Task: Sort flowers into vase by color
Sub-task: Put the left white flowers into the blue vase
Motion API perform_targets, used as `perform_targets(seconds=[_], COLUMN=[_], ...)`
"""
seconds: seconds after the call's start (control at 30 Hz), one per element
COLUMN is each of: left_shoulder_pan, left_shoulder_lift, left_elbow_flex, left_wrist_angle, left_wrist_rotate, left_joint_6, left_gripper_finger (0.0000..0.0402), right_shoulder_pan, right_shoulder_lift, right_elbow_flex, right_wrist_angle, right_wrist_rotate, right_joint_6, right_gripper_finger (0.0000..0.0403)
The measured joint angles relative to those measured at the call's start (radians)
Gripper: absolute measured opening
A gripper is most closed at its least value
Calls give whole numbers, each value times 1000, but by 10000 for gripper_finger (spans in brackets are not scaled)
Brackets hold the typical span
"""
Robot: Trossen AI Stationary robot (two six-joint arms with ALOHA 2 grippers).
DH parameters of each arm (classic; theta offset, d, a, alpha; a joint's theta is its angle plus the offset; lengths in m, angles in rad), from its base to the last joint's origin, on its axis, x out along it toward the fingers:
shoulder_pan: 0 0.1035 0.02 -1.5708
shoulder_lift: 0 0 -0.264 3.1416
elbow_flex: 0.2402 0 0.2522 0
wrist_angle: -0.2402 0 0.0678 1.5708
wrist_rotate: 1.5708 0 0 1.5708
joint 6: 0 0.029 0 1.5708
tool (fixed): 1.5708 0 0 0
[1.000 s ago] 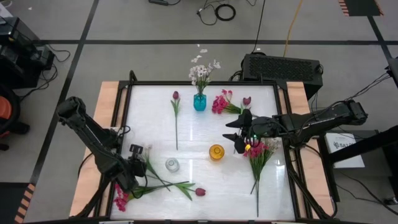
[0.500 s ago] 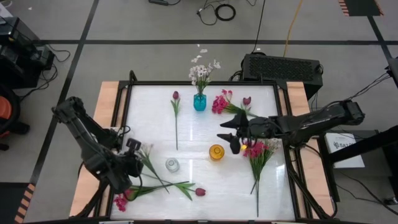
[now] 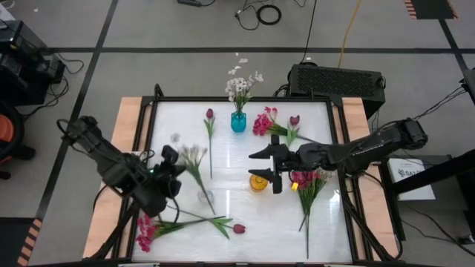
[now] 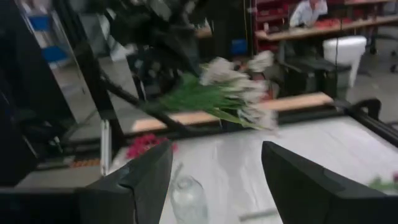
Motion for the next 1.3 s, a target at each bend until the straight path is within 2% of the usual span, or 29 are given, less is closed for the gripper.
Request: perform_targets(seconds=[0.1,0.2,0.3,0.37,0.53,0.73,0.87,1.0,1.3], left_shoulder_pan=[58,115,164,187,213,217,217,217,217], left_shoulder_lift=[0,0,4,10,42,87,106,110,110], left_elbow_flex=[0,0,0,0,0,0,0,0,0], left_wrist_angle=[35,91,179,232,305,308,309,304,304], left_wrist_rotate=[-95,-173,-195,-192,-183,-201,-213,-220,-223], left_joint_6=[111,214,317,396,567,674,687,683,682], left_gripper_finger=[10,10,10,10,10,10,10,10,10], right_shoulder_pan=[21,51,61,43,-51,-116,-152,-168,-179], right_shoulder_lift=[1,20,69,113,191,284,355,374,386], right_elbow_flex=[30,112,194,239,322,404,458,476,479], right_wrist_angle=[20,-45,-170,-201,-243,-239,-305,-364,-325], right_wrist_rotate=[39,125,242,284,155,99,-12,-31,-119], right_joint_6=[10,-11,17,32,116,160,247,260,293], right_gripper_finger=[239,239,239,239,239,242,253,270,288])
